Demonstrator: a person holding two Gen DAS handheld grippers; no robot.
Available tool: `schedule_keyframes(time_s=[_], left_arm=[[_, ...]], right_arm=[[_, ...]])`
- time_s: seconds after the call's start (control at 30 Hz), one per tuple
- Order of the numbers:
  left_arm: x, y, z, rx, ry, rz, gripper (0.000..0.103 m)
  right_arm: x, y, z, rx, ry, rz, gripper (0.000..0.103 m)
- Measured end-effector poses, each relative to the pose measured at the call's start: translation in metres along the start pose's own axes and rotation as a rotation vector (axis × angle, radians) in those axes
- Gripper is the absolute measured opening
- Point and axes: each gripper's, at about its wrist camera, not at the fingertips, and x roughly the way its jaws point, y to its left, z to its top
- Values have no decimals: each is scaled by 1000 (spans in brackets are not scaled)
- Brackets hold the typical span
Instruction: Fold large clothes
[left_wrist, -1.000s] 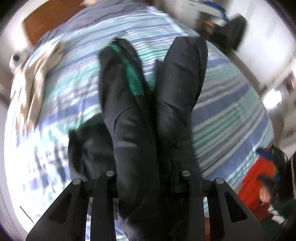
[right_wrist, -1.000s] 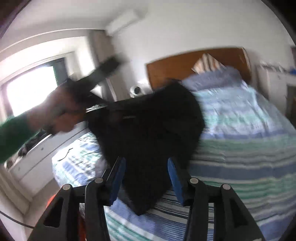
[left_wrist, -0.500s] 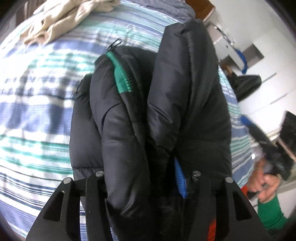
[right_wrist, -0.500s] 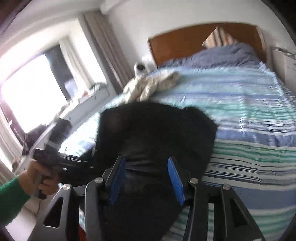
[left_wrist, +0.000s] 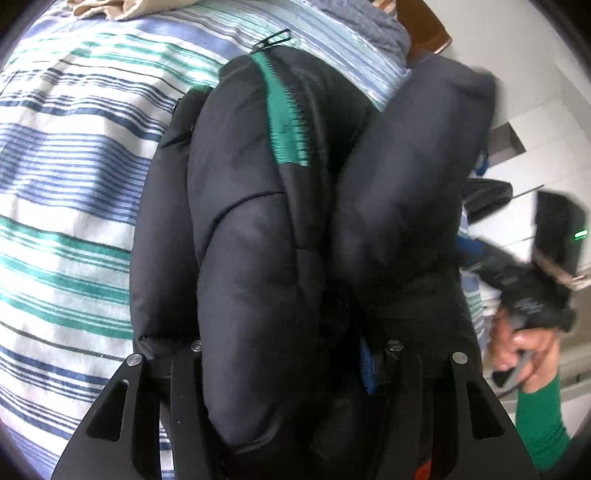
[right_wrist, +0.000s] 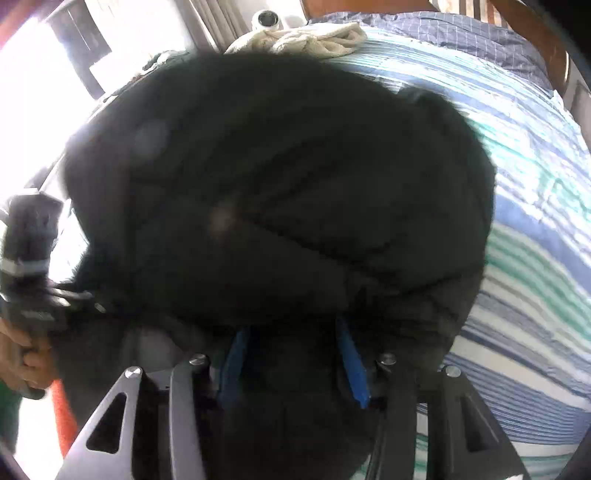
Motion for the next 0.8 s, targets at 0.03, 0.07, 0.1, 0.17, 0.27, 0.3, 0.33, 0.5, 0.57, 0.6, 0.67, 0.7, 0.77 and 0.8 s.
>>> schedule_keyframes(time_s=[0.03,0.07,0.1,0.17,0.27,0.3,0.33,0.5,0.57,0.6,0.67,0.7,0.77,0.8], left_arm=[[-3,10,7,-8,0,-10,52],[-2,14,7,-16,-1,-23,52],[-2,14,7,-17,-3,-30,52],[-2,14,5,-10,-7,-25,52],[-3,14,2,-5,-15,-22,52],[-2,15,0,-5,-17,-24,52],[-1,15,-2,-6,-20,-28,52],[-6,26,-17,-27,-34,-52,52],[-7,30,-15,-40,-33,-64,52],[-6,32,-16,-45,-33,-65,51],[-6,35,-17,-47,-37,-59,51],[-6,37,-17,-52,-39,-60,51],[-8,37,-18,-61,-34,-64,51],[-9,37,-19,-66,-30,-63,51]], right_arm=[[-11,10,8,-13,-44,46,49],[-17,17,14,-14,-71,86,49],[-21,26,22,-13,-99,137,49],[-19,45,37,-51,-144,197,49],[2,74,61,-130,-171,179,49],[14,78,65,-136,-147,146,49],[34,80,71,-133,-97,112,49],[95,73,88,-17,98,87,47],[111,76,91,-32,138,45,47],[114,78,89,-49,147,22,46],[128,82,83,-86,164,-35,46],[132,81,83,-86,169,-45,46],[138,79,83,-72,173,-56,46],[138,79,83,-70,171,-57,46]])
